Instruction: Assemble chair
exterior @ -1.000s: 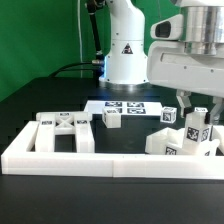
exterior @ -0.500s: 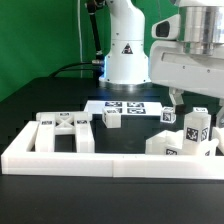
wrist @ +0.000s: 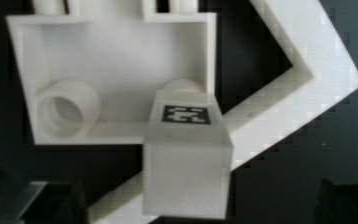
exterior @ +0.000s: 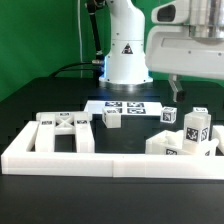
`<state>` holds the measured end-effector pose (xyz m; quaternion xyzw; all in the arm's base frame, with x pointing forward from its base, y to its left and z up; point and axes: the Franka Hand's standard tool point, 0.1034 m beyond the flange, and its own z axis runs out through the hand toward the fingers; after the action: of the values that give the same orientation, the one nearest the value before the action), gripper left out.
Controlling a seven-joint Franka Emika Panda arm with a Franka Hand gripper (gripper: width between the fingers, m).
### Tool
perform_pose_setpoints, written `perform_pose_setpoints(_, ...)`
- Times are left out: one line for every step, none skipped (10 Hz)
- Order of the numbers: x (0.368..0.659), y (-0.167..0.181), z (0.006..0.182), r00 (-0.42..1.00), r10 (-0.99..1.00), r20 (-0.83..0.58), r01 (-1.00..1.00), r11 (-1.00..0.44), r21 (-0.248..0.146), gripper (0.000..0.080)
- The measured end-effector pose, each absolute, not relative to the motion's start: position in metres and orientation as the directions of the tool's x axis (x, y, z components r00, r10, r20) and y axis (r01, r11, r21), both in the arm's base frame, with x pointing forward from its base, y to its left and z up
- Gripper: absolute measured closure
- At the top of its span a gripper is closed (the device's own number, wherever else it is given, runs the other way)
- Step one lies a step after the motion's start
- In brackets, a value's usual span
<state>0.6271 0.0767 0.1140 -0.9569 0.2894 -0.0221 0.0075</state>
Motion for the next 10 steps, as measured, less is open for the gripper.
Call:
perform_pose_setpoints(0.628, 0.076, 0.117, 0.831, -0.555, 0.041, -0.554, -0.832, -0.031, 0.0151)
perform_pose_setpoints(0.628, 0.076, 0.115, 0.832, -0.554, 0.040, -0.553, -0.833, -0.029, 0.0151)
perform_pose_setpoints(0.628, 0.076, 0.115, 0.832, -0.554, 0.040, -0.553, -0.833, -0.029, 0.0151)
perform_pose_setpoints(0.628, 0.076, 0.115, 0.832, -0.554, 0.040, -0.553, -0.833, -0.029, 0.0151)
perform_pose_setpoints(0.627, 0.077, 0.114, 0.833, -0.552, 0.040, -0.551, -0.834, -0.029, 0.0151)
perform_pose_setpoints(0.625, 0.079, 0.116, 0.880, -0.473, 0.045, -0.473, -0.881, -0.019, 0.0151)
perform_pose_setpoints(0.610, 0.075, 0.118, 0.938, -0.344, 0.041, -0.343, -0.939, -0.017, 0.0151)
perform_pose_setpoints(0.593, 0.061, 0.122, 0.967, -0.253, 0.027, -0.253, -0.967, -0.020, 0.0151)
perform_pose_setpoints(0.586, 0.047, 0.123, 0.976, -0.217, 0.019, -0.216, -0.976, -0.028, 0.0151)
perform_pose_setpoints(0.583, 0.040, 0.121, 0.974, -0.224, 0.022, -0.223, -0.974, -0.030, 0.0151)
